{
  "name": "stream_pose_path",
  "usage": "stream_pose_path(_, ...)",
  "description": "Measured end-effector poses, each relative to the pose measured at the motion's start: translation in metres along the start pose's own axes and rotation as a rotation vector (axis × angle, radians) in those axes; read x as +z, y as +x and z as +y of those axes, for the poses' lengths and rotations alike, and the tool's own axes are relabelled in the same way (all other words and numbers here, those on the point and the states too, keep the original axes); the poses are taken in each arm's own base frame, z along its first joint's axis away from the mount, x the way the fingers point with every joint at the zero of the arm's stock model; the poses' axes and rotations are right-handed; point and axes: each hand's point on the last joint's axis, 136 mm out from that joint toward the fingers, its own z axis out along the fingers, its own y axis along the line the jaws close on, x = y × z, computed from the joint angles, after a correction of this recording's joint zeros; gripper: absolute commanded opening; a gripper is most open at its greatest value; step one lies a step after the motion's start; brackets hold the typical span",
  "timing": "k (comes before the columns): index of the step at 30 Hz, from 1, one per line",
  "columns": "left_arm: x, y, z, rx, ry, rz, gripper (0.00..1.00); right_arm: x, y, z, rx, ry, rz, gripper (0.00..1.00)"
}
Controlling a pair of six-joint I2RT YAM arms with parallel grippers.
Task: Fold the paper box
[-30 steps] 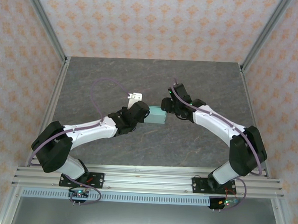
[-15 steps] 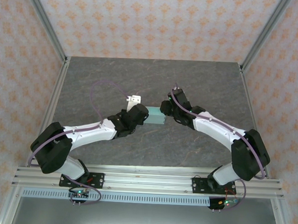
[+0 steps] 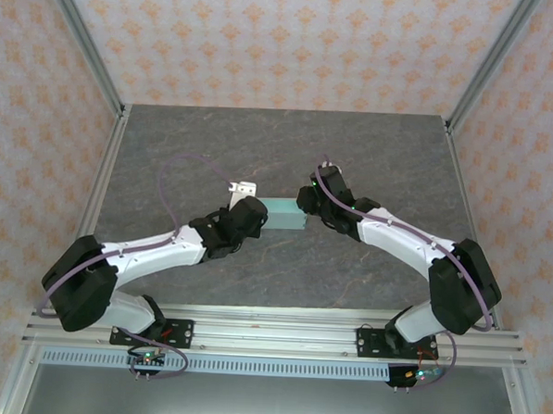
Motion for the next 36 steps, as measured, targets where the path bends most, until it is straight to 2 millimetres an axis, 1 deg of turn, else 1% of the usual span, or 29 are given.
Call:
stream_pose_path(5,-0.021,-0.014,0.0,-0.031,0.056,-0.04,0.66,0.0,0.0,0.0,-0.003,0.006,-0.005,0.34)
stream_pose_path(8,-0.031,-0.024,-0.001,-0.057,0.098,-0.062,0.7,0.0,0.0,0.0,-0.004,0.007,-0.006,0.34)
stream_pose_path(10,-0.033,-0.029,0.002,-0.081,0.117,-0.063,0.71,0.0,0.0,0.0,-0.004,0.008,-0.007,0.34)
stream_pose_path(12,-0.029,-0.034,0.009,-0.109,0.118,-0.054,0.71,0.0,0.0,0.0,-0.004,0.008,-0.007,0.34)
stream_pose_path(15,-0.018,-0.042,0.016,-0.15,0.116,-0.028,0.71,0.0,0.0,0.0,-0.006,0.008,-0.007,0.34)
stream_pose_path(19,0.003,-0.05,0.02,-0.193,0.107,0.013,0.71,0.0,0.0,0.0,-0.007,0.009,-0.009,0.34)
stream_pose_path(21,0.013,-0.047,0.018,-0.197,0.107,0.04,0.7,0.0,0.0,0.0,-0.007,0.01,-0.009,0.34)
stream_pose_path(25,0.025,-0.032,0.014,-0.185,0.107,0.098,0.68,0.0,0.0,0.0,-0.007,0.011,-0.01,0.34)
stream_pose_path(36,0.028,-0.022,0.008,-0.243,0.161,0.093,0.62,-0.001,0.001,-0.001,-0.009,0.016,-0.005,0.35)
